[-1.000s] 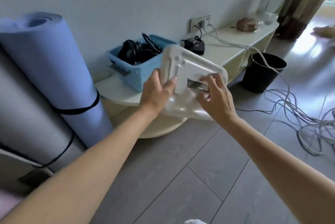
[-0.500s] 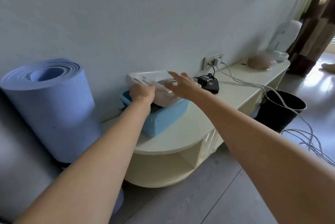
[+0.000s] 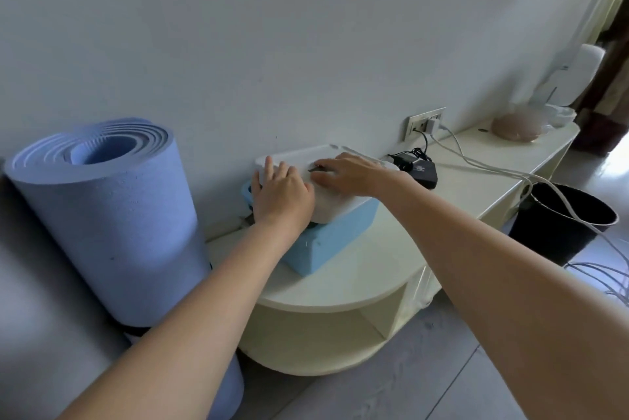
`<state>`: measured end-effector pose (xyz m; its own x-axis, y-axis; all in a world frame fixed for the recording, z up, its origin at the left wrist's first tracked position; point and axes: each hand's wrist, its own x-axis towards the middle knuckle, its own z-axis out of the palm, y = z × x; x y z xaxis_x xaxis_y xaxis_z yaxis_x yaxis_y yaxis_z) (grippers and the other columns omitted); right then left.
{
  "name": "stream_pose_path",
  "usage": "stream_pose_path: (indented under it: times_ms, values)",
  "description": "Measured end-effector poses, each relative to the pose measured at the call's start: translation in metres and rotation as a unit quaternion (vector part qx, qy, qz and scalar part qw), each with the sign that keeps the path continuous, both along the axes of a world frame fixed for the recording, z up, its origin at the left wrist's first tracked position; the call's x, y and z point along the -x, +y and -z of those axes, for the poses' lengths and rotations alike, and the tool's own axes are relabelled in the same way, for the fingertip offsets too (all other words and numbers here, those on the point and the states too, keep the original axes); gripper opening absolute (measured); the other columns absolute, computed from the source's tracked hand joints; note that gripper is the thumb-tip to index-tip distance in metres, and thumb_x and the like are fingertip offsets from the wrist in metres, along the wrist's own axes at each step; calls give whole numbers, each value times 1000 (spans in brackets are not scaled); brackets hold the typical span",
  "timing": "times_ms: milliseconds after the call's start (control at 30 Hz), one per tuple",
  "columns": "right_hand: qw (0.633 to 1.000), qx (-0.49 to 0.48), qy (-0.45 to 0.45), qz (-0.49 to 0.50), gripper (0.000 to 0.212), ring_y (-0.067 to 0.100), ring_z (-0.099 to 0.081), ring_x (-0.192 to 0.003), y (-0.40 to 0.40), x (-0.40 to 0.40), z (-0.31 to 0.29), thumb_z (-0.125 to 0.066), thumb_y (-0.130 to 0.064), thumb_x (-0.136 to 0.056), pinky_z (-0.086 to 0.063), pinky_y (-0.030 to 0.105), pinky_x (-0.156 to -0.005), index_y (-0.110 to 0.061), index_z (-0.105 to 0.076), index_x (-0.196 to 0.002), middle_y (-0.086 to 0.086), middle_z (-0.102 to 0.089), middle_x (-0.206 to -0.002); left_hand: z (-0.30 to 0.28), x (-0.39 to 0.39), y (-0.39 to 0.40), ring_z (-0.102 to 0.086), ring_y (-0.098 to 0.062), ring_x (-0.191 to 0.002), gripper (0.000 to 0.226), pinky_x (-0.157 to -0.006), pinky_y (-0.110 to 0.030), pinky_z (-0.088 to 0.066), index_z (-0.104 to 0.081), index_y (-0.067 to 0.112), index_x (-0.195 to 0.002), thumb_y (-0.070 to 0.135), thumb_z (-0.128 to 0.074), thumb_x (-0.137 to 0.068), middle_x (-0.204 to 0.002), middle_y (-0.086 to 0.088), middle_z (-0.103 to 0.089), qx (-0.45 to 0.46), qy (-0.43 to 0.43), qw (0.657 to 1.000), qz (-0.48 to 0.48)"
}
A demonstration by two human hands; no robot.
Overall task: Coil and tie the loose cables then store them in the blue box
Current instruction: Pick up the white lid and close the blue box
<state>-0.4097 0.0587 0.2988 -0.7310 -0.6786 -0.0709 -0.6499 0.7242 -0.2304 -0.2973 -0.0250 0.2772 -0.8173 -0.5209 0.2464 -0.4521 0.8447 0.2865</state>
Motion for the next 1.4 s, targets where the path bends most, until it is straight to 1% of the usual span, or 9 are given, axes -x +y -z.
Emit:
stream_pose_path:
  times_ms: [167,367,633,833,1000,1100,1200,1300,1400]
  values:
    - [1000,-7,23,-19,49,29,-37,-128,1,-7,10,-24,-66,-85,-29,51,-103,-51,-37,-131,2,-40,-139,16,-11,2,-12,-28,-143,45,-116,-40,-10,-37,3,-137,22,-28,-97,-153,-12,-25,16,37,999,-7]
    - [999,-8,15,-38,52,27,-14,-143,-1,-19,4,-25,-61,-93,-13,56,-110,-46,-23,-142,-5,-17,-155,3,-16,15,-4,-42,-141,61,-112,-45,-10,-6,15,-150,23,-36,-97,-155,-22,0,-306,103,940,-106]
    - [995,-72,-13,-72,82,31,-14,-137,34,-28,-6,-53,-75,-71,-17,52,-112,-54,-15,-140,-5,-22,-147,14,-3,-29,-34,-42,-131,55,-106,-44,-32,-19,18,-148,20,-35,-96,-146,-23,-33,-272,53,961,-26]
    - [978,-78,131,-142,109,27,-25,-127,42,-27,8,-79,-41,-63,-20,45,-111,-37,-9,-147,5,-26,-139,13,-4,-45,-41,-31,-129,43,-106,-37,-33,-43,5,-136,21,-33,-97,-142,-19,-42,-385,183,900,-86]
    - [984,0,47,-170,117,21,-26,-134,31,6,-30,-86,-23,-60,-25,32,-109,-37,-10,-148,2,-21,-147,11,-2,-50,-52,-25,-94,29,-85,-36,-41,-53,14,-78,26,-31,-94,-99,-19,-56,-512,257,812,-112]
    - [974,-106,50,-192,121,22,-22,-138,9,12,-37,-86,-22,-61,-23,41,-113,-37,-3,-148,0,-18,-150,11,-1,-53,-54,-26,-108,40,-100,-44,-42,-59,17,-95,41,-29,-87,-121,-16,-58,-552,276,780,-104]
    - [958,-199,48,-199,119,23,-21,-140,-5,9,-32,-84,-20,-64,-25,41,-113,-35,-2,-148,0,-12,-153,7,-3,-59,-39,-30,-131,51,-110,-45,-31,-38,11,-139,36,-26,-96,-145,-13,-40,-457,253,846,-107]
    - [954,-214,42,-204,118,22,-22,-140,-8,8,-31,-83,-22,-66,-25,39,-113,-36,0,-148,0,-11,-153,2,0,-52,-22,-33,-139,41,-113,-40,-21,-40,3,-136,19,-30,-99,-151,-15,-27,-226,156,961,-14]
    - [956,-206,34,-206,119,22,-19,-141,-5,9,-24,-84,-20,-65,-22,39,-114,-36,-1,-148,1,-11,-154,5,11,-35,2,-33,-145,46,-116,-50,-2,-33,12,-142,28,-22,-100,-158,-5,-10,-108,-39,992,56]
